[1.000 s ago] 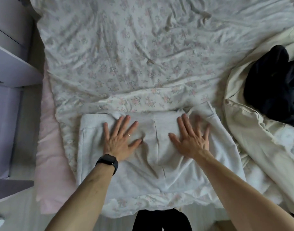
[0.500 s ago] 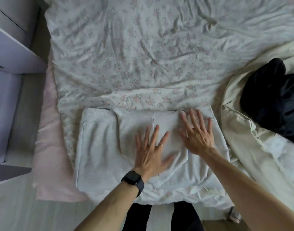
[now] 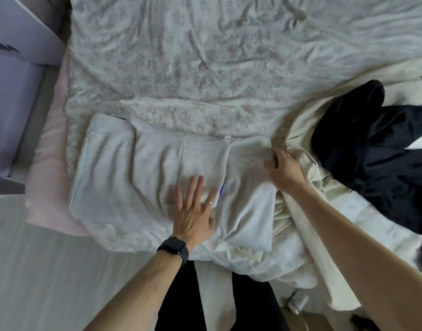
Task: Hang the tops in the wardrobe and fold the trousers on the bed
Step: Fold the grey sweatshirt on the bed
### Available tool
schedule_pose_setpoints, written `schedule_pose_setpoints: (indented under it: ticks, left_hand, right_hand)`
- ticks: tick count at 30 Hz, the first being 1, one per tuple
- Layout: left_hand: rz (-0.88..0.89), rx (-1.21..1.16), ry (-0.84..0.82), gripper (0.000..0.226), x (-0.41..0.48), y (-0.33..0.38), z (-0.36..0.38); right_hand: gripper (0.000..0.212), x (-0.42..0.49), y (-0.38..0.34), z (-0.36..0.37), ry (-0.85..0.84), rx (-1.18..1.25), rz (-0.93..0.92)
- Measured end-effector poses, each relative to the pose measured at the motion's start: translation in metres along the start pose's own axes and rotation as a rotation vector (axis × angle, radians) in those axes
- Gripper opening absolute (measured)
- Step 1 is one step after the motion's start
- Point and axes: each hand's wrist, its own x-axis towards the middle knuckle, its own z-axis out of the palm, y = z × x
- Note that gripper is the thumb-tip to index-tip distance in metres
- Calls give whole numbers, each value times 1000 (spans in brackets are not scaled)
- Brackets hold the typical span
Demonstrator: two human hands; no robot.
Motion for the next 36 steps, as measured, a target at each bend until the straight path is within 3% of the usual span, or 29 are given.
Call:
schedule_pose_setpoints:
  ticks: [2, 4, 9, 14, 17, 21, 25, 29, 33, 36]
  left_hand:
    - [117, -85, -6, 103, -17, 47, -3]
    - [242, -114, -76, 106, -30, 94, 2]
    - [148, 22, -293, 85, -31, 161, 16]
    - [253, 194, -91, 36, -17, 152, 18]
    - [289, 138, 51, 24, -22, 141, 17]
    - [161, -202, 138, 39, -39, 133, -9]
    - [38, -363, 150, 48, -66, 128, -52]
    - [-91, -442, 233, 41, -87, 126, -87]
    - [-212, -493, 270, 34, -94, 127, -105]
    - [-262, -496, 261, 29, -90, 125, -117]
  right_hand:
    - [35, -23, 5, -9, 66, 114, 10]
    - [32, -41, 10, -17, 1, 135, 47]
    - [26, -51, 36, -12, -317, 265, 294]
    - [26, -58, 65, 10, -311, 473, 339]
    - [28, -68, 67, 12, -369, 534, 376]
    - [47, -76, 63, 0, -399, 637, 464]
    - [68, -85, 41, -18, -445, 753, 504]
    - [80, -76, -2, -37, -226, 626, 461]
    - [86, -71, -33, -42, -498, 585, 545]
    - [75, -71, -42, -30, -492, 566, 584]
